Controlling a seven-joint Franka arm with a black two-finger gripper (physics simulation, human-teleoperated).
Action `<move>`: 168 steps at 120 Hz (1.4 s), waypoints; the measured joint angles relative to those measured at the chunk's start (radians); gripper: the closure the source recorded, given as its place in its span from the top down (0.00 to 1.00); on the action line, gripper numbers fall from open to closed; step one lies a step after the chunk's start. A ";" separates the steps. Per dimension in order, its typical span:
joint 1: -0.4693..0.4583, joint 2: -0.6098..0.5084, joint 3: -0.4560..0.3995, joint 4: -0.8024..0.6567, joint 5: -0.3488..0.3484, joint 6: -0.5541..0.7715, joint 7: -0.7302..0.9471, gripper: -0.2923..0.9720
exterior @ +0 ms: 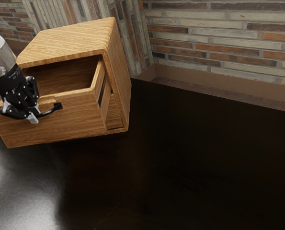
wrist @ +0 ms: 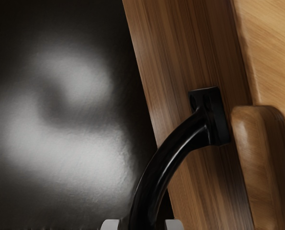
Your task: Pull the drawer handle with one arm to open the drawer
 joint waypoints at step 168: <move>-0.004 -0.263 0.004 0.268 -0.028 -0.367 0.011 0.66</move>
